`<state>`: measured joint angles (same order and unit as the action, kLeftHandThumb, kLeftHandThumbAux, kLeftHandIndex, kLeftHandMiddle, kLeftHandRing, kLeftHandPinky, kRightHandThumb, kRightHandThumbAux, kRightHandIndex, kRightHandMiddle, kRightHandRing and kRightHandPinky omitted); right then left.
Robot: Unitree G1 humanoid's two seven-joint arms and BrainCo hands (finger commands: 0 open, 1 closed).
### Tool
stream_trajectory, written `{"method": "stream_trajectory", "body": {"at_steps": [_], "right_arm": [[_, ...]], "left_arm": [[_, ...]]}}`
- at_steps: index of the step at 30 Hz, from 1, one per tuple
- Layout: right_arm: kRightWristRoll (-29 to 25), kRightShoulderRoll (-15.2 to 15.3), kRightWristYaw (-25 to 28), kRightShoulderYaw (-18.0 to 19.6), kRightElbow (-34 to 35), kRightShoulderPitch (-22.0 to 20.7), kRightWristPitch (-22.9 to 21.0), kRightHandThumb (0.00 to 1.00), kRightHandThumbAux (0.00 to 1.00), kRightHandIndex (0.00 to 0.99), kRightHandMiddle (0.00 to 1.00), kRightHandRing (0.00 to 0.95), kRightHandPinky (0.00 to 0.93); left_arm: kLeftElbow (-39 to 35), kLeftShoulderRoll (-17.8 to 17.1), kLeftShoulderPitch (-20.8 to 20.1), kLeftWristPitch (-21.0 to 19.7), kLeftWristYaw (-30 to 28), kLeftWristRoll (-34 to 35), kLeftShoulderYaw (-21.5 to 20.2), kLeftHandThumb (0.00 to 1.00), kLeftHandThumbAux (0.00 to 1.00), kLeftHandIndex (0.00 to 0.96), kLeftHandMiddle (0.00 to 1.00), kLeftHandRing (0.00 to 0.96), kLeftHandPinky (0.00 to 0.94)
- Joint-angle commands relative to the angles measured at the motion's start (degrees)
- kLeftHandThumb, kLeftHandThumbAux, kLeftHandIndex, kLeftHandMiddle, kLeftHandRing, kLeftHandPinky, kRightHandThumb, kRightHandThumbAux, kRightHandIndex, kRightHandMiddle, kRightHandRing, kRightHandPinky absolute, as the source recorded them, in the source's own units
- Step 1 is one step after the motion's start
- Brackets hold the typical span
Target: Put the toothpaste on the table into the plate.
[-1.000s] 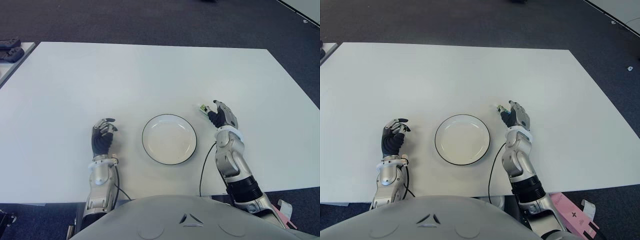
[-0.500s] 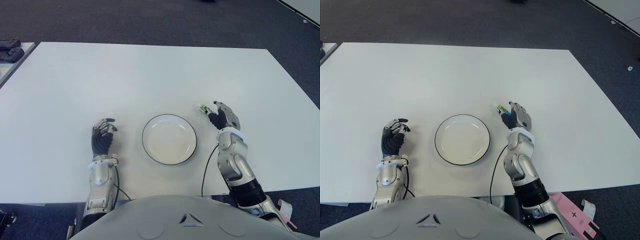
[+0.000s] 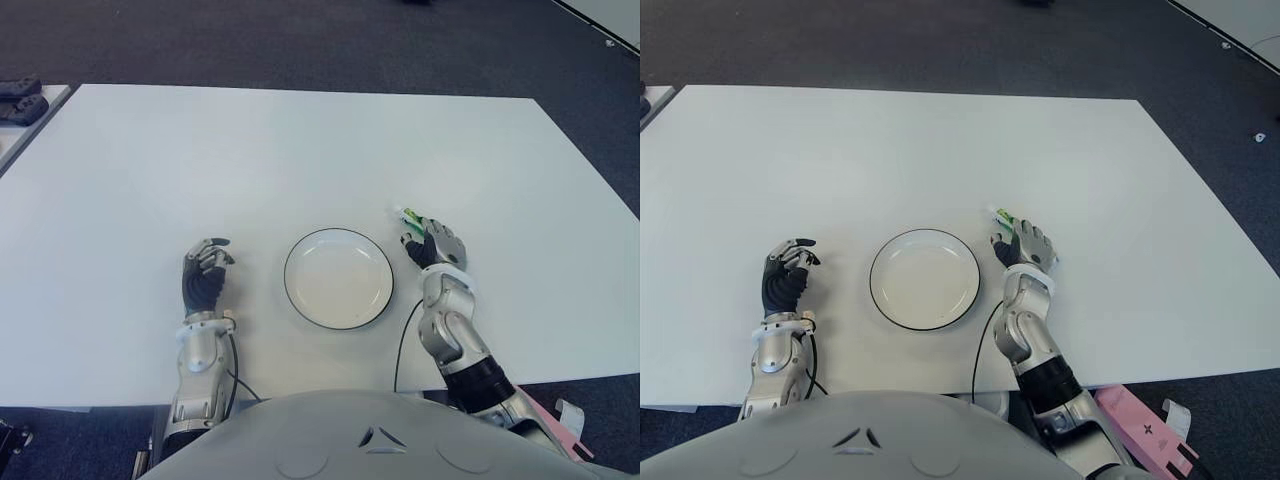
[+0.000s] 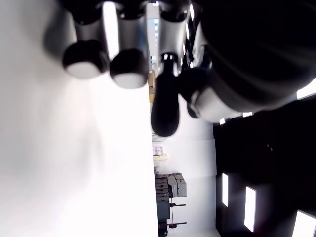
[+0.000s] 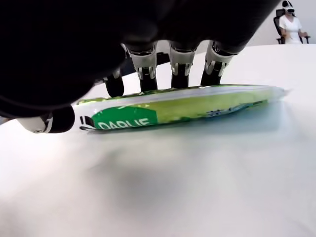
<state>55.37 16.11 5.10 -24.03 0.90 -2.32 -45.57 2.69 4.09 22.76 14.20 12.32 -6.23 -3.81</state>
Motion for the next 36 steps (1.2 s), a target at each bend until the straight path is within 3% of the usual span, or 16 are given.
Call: {"method": "stream_trajectory", "body": {"at_steps": [1,18,36], "right_arm": [[-0.42,-0.43,0.44,-1.71,-6.85,-0.69,0.52,0.631,0.212,0.000,0.000,0.000,0.000],[-4.17,-3.91,-9.13,-2.63,-40.18,-9.99,8.07,0.642,0.246,0.000,0.000,0.000,0.000],[-5.51,-6.28,-13.51,-2.04,-50.36,-14.50,8.81,0.602,0.236,0.000,0.000,0.000,0.000]], "left_arm": [[0.91,0.73,1.36,-2.08,0.64,-0.05,-0.02,0.706,0.715,0.440,0.893,0.886,0.875],[2.35,0.06,1.69,0.60,0.32,-0.18,-0.17,0.702,0.717,0.439,0.896,0.887,0.874],[1.75,0.49,2.15,-0.27,0.49,0.34,-0.65,0.705,0.717,0.439,0.894,0.893,0.881]]}}
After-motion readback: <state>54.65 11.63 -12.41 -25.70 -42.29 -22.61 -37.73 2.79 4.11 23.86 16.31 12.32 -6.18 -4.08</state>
